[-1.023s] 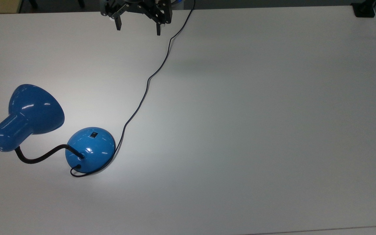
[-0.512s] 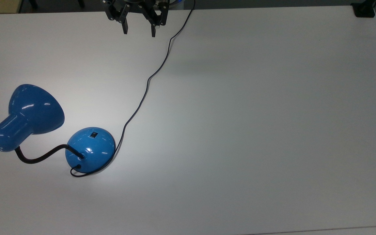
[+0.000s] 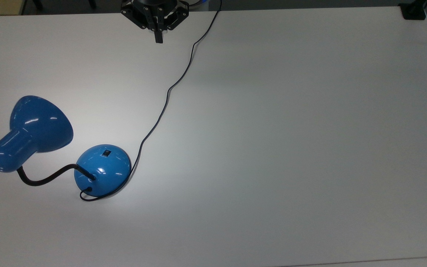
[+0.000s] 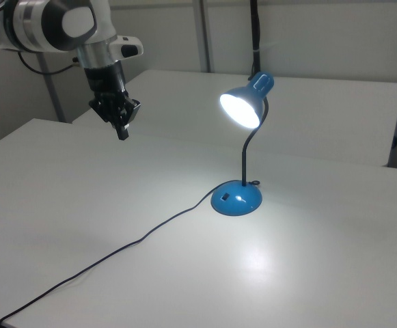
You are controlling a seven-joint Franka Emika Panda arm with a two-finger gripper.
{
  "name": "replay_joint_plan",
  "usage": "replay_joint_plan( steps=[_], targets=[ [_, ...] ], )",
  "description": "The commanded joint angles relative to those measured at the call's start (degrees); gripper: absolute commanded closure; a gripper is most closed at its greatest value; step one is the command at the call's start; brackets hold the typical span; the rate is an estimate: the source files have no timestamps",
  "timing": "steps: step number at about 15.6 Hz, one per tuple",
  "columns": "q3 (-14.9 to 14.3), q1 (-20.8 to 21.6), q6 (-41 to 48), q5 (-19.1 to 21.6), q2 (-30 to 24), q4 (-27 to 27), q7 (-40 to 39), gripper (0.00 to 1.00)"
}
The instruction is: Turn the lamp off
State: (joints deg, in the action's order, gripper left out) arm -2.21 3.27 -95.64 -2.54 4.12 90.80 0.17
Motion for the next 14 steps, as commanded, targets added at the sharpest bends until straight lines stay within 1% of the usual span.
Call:
replay_joint_plan(
  steps=[1, 4, 6, 8, 13, 14],
  targets=[
    [-0.17, -0.20, 1.51, 0.61, -0.16, -0.10, -0.70, 1.00],
    [-0.61, -0.90, 1.69, 0.52, 0.27, 0.34, 0.53, 1.00],
    [-0.61, -2.39, 0.37, 0.61, 1.94, 0.34, 0.80, 1.00],
    [-0.61, -3.79, -3.05, 0.70, 3.17, 0.51, 3.60, 1.00],
    [-0.52, -7.22, -11.04, 1.22, 8.79, 0.60, 12.74, 1.00],
    [-0.52, -7.49, -12.80, 1.22, 9.67, 0.69, 13.54, 1.00]
  ],
)
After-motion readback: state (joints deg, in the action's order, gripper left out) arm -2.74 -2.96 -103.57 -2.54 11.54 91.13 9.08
